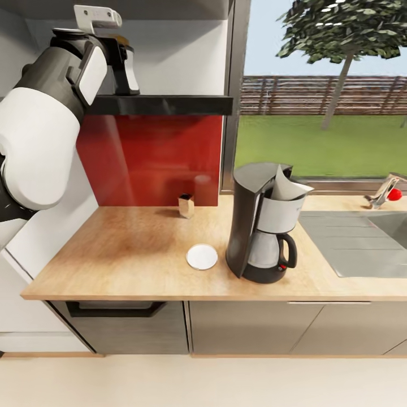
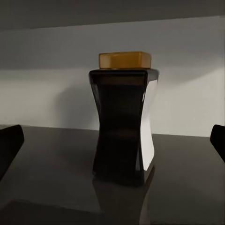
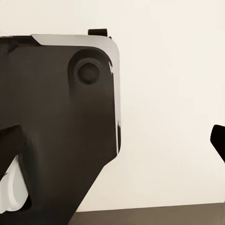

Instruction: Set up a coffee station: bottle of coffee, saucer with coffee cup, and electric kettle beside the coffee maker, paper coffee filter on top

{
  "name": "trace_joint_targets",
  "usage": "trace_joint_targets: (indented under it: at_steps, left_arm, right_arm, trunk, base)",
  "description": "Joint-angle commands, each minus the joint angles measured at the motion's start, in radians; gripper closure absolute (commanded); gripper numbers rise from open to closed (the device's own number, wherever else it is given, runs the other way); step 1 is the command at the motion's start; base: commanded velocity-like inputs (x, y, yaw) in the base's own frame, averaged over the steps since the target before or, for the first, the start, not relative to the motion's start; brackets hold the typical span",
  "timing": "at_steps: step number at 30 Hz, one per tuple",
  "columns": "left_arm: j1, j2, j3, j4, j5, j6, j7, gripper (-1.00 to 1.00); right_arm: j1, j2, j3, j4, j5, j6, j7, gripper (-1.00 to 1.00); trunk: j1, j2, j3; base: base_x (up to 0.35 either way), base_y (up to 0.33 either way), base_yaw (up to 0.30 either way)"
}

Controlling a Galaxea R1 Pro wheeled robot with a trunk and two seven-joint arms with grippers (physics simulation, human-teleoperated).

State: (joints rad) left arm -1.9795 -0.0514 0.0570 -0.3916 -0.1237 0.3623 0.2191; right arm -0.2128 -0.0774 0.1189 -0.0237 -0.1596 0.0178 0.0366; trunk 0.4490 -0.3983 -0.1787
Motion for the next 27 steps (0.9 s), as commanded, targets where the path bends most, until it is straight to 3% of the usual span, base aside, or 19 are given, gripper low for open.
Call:
trace_joint_targets:
  at_steps: [1, 27]
  left_arm:
    - [-0.001, -0.001, 0.006, 0.000, -0.010, 0.005, -0.001, -1.00]
    - [0.042, 0.007, 0.008, 0.000, -0.010, 0.005, -0.003, -1.00]
  right_arm:
    - [0.000, -0.001, 0.008, -0.001, -0.010, 0.002, 0.003, -1.00]
    - [0.009, -0.002, 0.008, -0.001, -0.010, 0.002, 0.003, -1.00]
  trunk:
    - [0.001, -0.002, -0.002]
    - [0.001, -0.002, -0.002]
  base:
    - [0.285, 0.000, 0.000]
    - [0.108, 0.023, 0.000]
